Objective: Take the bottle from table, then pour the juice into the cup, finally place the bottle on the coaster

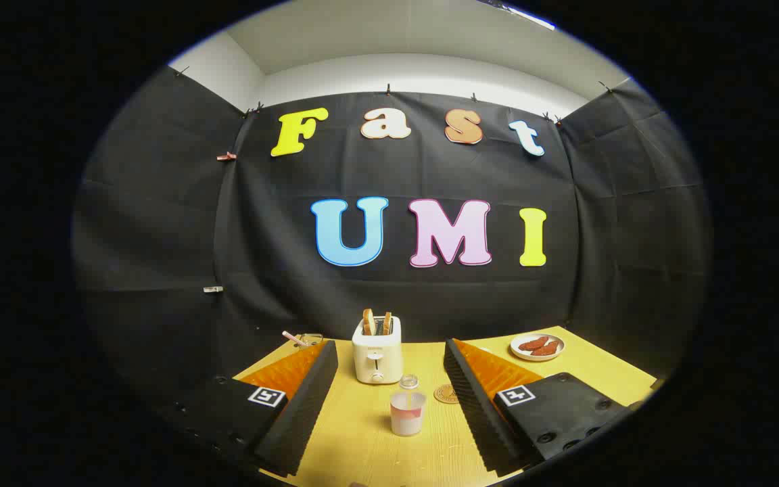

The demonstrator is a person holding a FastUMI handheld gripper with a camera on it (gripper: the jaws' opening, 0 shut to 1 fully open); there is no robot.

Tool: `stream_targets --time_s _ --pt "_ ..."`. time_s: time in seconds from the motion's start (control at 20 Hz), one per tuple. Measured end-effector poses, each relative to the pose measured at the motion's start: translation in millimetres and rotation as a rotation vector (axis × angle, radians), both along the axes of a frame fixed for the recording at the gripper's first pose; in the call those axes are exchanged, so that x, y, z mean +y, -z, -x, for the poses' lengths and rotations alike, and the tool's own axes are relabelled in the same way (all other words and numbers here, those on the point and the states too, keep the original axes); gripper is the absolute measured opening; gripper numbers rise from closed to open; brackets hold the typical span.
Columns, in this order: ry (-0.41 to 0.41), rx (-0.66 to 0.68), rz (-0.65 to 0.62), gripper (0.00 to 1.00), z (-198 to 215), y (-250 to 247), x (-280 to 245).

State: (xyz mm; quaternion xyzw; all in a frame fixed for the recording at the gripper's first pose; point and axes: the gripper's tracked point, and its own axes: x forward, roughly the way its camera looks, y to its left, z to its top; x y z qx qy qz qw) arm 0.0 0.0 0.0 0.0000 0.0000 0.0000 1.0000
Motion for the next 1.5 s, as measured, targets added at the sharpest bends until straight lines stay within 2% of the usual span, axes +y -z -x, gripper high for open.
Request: stream_targets --time_s 0.35,0.75,1.0,1.25,1.5 --pt "0.022 0.009 0.007 0.97 -9 8 8" --pt "-0.013 0.053 0.05 0.97 -16 21 27" --pt "0.014 0.084 0.08 0.97 -25 32 23" --pt "0.038 0.094 0.034 0.97 -34 45 22" --pt "0.097 0.098 -0.005 0.97 -47 68 8"
